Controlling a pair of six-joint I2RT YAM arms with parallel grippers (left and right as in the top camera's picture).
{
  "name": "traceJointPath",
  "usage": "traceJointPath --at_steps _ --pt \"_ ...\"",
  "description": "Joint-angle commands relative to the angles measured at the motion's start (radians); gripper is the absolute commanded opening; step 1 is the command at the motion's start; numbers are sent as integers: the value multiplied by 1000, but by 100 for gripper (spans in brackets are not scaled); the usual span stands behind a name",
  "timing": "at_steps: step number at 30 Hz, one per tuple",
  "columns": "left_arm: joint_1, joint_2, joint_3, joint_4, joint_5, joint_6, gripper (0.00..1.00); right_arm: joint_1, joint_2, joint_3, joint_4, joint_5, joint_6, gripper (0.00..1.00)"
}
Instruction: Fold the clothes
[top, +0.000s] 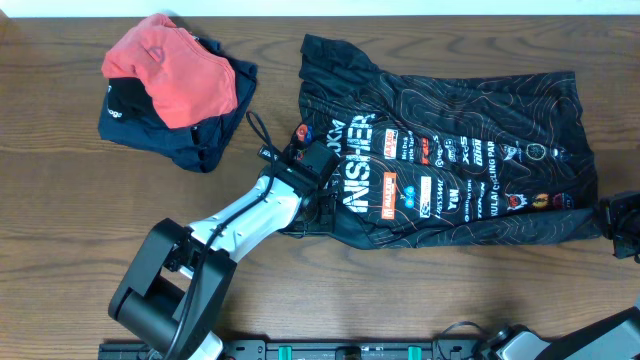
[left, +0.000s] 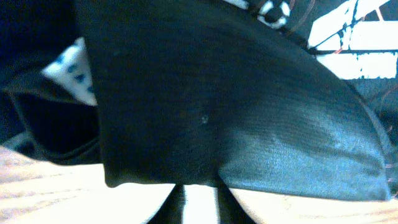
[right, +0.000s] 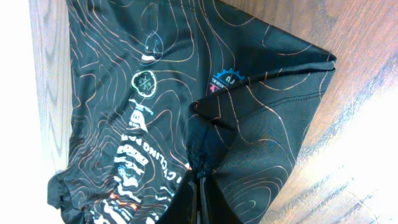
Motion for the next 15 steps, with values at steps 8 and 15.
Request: traceJointPath --at_steps 8,15 --pt "7 3 5 2 -64 2 19 8 -3 10 -2 -14 10 1" --pt "7 2 7 1 -63 2 6 8 -3 10 -4 -26 10 1"
